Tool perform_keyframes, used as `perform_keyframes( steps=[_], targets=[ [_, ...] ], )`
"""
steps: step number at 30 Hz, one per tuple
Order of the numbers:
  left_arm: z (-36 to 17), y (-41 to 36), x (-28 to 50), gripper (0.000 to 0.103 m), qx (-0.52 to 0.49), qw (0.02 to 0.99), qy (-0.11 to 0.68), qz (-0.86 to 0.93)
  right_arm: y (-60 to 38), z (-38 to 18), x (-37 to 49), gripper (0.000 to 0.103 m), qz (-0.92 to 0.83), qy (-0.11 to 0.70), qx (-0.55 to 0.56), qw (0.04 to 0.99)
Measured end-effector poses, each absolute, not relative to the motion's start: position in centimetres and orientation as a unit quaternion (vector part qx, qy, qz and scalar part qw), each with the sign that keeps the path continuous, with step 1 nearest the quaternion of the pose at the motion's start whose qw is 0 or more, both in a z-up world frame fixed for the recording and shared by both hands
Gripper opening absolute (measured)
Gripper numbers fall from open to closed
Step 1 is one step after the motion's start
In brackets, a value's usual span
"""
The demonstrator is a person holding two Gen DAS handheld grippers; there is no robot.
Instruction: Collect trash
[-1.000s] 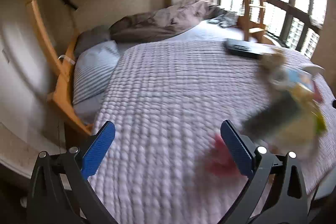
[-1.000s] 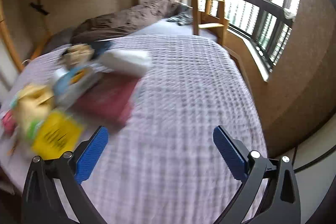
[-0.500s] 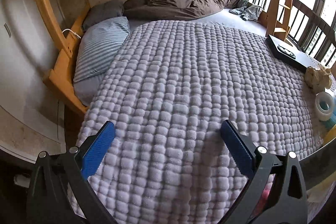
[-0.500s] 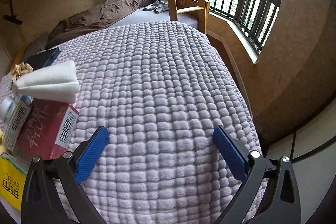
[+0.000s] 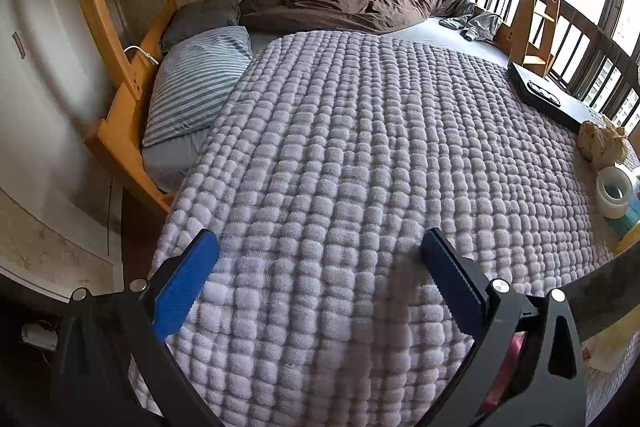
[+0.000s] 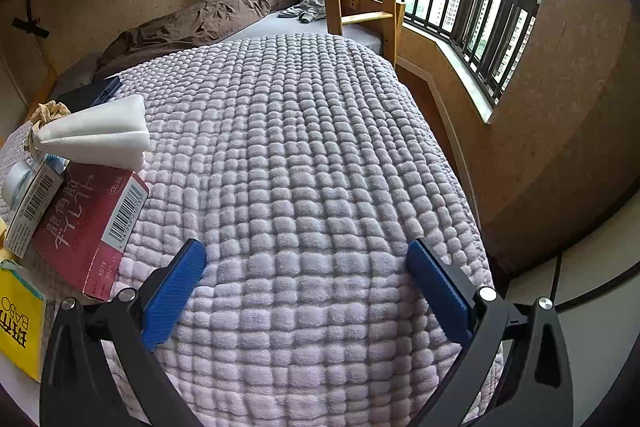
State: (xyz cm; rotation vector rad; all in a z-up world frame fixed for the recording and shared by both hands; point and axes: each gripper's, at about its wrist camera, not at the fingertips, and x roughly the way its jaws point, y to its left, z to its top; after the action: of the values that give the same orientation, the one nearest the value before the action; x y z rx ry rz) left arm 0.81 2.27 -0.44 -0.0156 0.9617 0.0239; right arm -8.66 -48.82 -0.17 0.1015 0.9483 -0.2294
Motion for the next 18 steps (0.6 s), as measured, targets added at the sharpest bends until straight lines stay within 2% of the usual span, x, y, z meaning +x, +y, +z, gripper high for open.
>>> perform_keyframes(
  steps=[18],
  targets=[
    [-0.51,2.42,0.78,0.102,-0.007,0.886,0.463,0.011,-48.77,-0.17,-8.83,0.099,-0.110,0.456,0.049,0.882]
  ],
)
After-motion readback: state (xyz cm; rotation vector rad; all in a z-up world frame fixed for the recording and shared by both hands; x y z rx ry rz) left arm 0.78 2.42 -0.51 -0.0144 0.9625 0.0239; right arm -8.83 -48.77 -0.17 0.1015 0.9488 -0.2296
